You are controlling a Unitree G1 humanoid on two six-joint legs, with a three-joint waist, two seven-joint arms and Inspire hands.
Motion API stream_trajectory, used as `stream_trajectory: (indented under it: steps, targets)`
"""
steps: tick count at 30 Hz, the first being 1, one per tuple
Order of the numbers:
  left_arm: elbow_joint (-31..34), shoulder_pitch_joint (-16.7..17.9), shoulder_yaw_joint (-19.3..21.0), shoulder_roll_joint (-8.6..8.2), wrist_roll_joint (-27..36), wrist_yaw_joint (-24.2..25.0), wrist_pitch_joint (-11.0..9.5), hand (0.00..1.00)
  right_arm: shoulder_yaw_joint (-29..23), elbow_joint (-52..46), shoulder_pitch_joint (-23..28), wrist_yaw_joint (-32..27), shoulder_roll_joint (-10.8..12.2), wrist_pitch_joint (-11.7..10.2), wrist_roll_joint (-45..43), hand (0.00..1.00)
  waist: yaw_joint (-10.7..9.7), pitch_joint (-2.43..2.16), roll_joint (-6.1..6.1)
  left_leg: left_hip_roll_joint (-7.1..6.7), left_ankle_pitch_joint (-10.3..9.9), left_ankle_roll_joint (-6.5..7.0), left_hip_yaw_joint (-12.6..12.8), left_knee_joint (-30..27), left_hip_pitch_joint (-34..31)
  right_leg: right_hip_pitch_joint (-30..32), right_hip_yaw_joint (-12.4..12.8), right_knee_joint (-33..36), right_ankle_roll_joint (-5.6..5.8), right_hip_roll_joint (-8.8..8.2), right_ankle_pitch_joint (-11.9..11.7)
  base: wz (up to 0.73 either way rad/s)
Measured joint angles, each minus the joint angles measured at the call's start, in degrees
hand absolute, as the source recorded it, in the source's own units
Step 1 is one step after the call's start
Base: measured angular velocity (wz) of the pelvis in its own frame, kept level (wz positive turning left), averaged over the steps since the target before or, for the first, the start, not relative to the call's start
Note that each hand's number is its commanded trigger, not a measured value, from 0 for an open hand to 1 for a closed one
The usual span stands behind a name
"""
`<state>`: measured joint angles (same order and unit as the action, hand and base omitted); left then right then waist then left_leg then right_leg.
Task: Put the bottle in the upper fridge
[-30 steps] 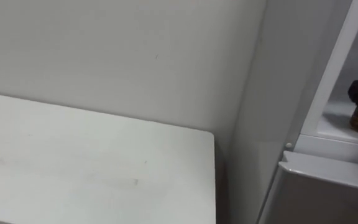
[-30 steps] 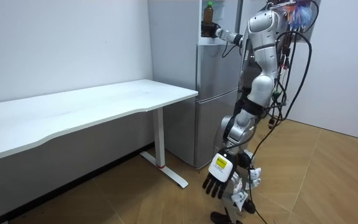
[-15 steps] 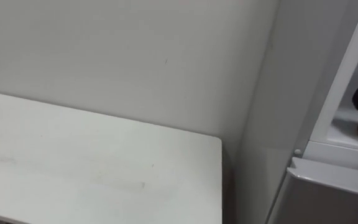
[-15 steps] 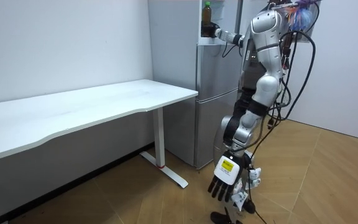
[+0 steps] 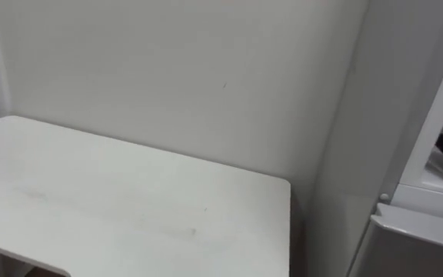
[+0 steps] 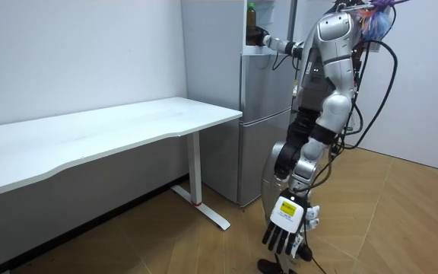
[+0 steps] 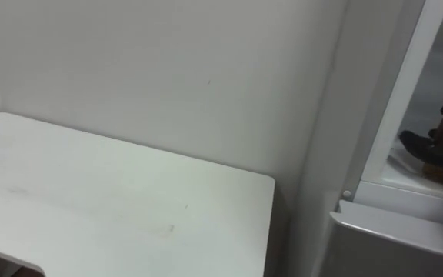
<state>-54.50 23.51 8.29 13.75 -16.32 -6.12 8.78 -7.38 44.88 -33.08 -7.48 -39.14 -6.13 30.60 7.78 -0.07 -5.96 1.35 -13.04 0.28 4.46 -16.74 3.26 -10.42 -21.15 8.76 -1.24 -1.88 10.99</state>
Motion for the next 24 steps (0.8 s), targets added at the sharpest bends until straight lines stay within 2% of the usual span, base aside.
stream_trajectory:
  steps: [4,11,15,24]
  targets:
    - [0.0,0.0,-0.1,0.67,0.0,-0.1,0.2,0.00,-0.2,0.2,0.8,0.0,-0.8,-0.1,-0.1,0.00,0.1,0.04,0.48,0.03,-0.3,0.16,-0.2,-1.0,-0.5,-0.4,-0.8,-0.1,0.10,-0.06,0.0,0.12]
    - [0.1,-0.9,-0.3,0.84,-0.1,-1.1,0.9,0.00,-0.5,-0.1,0.9,0.4,-0.7,-0.3,-6.1,0.00,0.3,-0.37,1.39,-0.10,-0.3,0.22,-0.3,-0.9,-0.3,-0.5,-0.4,-0.1,0.26,-0.09,0.0,0.01]
    - [0.1,-1.5,-1.0,0.83,-0.1,-1.2,1.3,0.00,-0.5,-0.1,0.9,0.7,-0.6,-0.3,-5.8,0.00,0.4,-0.38,1.41,-0.09,-0.3,0.21,-0.1,-0.7,0.3,-0.9,0.4,-0.1,0.26,0.05,0.0,-0.01]
    - [0.2,-2.5,-2.4,0.81,-0.1,-1.2,1.8,0.00,-0.5,-0.1,1.3,0.8,-0.1,-0.3,-6.0,0.00,0.4,-0.28,1.22,-0.07,-0.4,0.23,0.0,-0.6,0.8,-1.5,0.4,-0.2,0.35,0.04,0.1,0.00]
